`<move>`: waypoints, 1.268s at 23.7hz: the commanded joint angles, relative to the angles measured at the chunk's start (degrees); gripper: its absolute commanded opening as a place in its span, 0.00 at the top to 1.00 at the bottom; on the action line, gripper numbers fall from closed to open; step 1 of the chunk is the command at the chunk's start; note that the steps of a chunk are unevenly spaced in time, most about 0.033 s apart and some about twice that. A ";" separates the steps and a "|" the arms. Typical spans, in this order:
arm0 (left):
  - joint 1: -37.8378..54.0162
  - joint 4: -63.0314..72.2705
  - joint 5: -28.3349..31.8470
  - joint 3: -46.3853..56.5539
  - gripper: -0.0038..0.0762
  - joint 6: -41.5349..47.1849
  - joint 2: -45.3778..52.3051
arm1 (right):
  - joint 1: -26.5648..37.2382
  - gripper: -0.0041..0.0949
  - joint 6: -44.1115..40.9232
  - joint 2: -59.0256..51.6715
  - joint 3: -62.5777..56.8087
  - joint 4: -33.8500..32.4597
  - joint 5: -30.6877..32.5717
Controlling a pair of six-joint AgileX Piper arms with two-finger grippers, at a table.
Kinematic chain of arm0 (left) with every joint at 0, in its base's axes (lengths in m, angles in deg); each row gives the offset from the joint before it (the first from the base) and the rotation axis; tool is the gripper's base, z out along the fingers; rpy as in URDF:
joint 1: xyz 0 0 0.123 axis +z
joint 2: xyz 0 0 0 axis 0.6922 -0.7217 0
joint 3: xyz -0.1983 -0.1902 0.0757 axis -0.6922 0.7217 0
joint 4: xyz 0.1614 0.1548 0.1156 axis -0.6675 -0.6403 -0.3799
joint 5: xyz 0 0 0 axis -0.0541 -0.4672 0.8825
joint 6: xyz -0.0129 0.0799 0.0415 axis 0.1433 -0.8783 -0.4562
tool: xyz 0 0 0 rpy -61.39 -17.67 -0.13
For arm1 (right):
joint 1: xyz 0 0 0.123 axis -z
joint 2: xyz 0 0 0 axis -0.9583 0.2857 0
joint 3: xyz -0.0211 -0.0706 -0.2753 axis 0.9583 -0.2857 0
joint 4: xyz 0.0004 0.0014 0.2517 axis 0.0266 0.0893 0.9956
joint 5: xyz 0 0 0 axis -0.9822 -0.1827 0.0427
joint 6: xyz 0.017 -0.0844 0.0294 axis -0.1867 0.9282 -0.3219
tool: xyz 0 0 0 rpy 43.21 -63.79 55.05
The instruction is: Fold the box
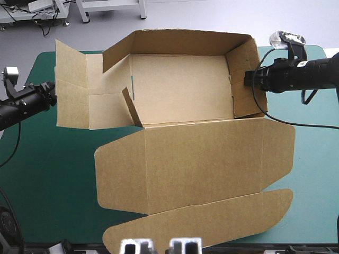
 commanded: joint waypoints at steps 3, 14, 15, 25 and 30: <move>-4.03 4.87 -5.75 -1.80 0.96 1.63 2.67 | -3.32 0.98 -0.37 -2.21 2.03 2.54 -5.75; -11.25 4.76 -5.75 -1.80 0.96 5.29 6.27 | -4.07 0.98 4.14 -1.47 2.03 -0.30 -12.67; -12.08 4.50 -5.75 -1.80 0.96 5.28 6.50 | -4.07 0.98 4.75 -1.00 2.03 -0.30 -12.67; -14.52 1.70 -5.75 -1.80 0.96 6.87 12.11 | -4.17 0.98 7.58 0.66 1.92 -0.28 -16.23; -16.93 1.54 -5.75 -1.80 0.96 7.83 12.57 | -4.17 0.98 8.35 0.66 1.92 -0.08 -16.54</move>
